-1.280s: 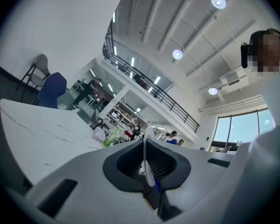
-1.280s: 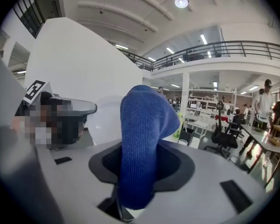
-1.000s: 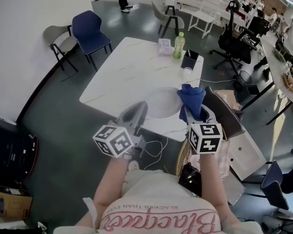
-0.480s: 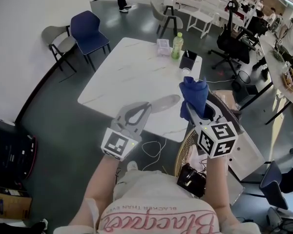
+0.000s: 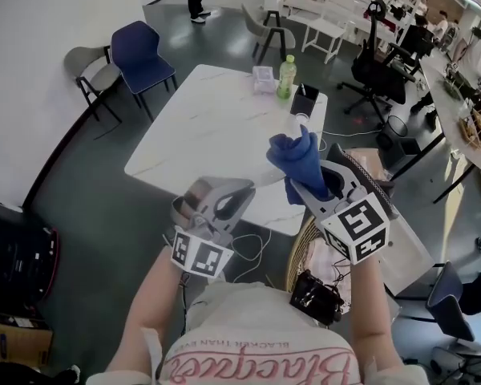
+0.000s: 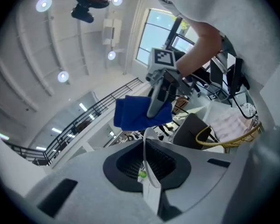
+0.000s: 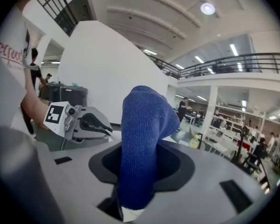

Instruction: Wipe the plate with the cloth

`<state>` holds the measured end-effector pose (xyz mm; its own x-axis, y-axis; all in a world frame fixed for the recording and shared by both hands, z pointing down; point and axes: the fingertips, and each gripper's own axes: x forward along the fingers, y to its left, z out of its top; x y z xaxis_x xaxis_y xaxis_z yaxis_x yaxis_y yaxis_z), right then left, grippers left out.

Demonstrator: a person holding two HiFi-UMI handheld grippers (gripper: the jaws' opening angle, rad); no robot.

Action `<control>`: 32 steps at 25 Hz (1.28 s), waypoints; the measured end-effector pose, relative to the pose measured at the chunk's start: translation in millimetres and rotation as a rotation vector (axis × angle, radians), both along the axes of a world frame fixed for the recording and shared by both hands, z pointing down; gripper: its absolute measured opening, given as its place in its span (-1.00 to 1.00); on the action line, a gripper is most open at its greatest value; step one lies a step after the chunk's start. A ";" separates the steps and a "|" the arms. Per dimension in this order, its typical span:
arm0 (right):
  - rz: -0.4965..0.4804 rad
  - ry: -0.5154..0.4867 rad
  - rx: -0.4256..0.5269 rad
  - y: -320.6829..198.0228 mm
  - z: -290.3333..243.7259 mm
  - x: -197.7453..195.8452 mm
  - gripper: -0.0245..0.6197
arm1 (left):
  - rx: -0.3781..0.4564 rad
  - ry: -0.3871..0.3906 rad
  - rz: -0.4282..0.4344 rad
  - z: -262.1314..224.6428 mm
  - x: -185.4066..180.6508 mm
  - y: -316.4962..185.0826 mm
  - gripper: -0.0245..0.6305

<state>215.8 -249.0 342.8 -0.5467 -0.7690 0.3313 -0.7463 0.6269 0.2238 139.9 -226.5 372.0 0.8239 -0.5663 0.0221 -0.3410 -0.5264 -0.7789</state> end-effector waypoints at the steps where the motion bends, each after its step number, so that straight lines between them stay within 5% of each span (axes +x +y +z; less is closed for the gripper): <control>1: -0.056 0.046 0.005 2.9 -4.3 -7.7 -0.49 | 0.018 -0.020 0.005 1.0 1.0 2.2 -0.88; 7: -0.338 0.430 0.001 19.2 -1.1 -42.4 -0.49 | 0.081 -0.078 0.022 0.1 4.2 11.5 -0.88; 9: -0.374 0.490 -0.017 17.1 4.9 -44.1 -0.50 | 0.094 -0.096 0.020 1.6 3.2 12.3 -0.88; 23: -0.277 0.589 -0.195 -40.2 73.2 -7.4 -0.50 | 0.089 -0.075 0.002 -4.4 -9.5 15.1 -0.88; 32: -0.194 0.499 -0.240 -48.4 80.1 14.4 -0.50 | 0.088 -0.081 0.007 0.0 -6.5 12.4 -0.88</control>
<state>230.3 -297.4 422.9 -0.4033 -0.5419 0.7374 -0.4533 0.8183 0.3534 133.4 -214.0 372.0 0.8253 -0.5634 0.0389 -0.2718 -0.4566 -0.8472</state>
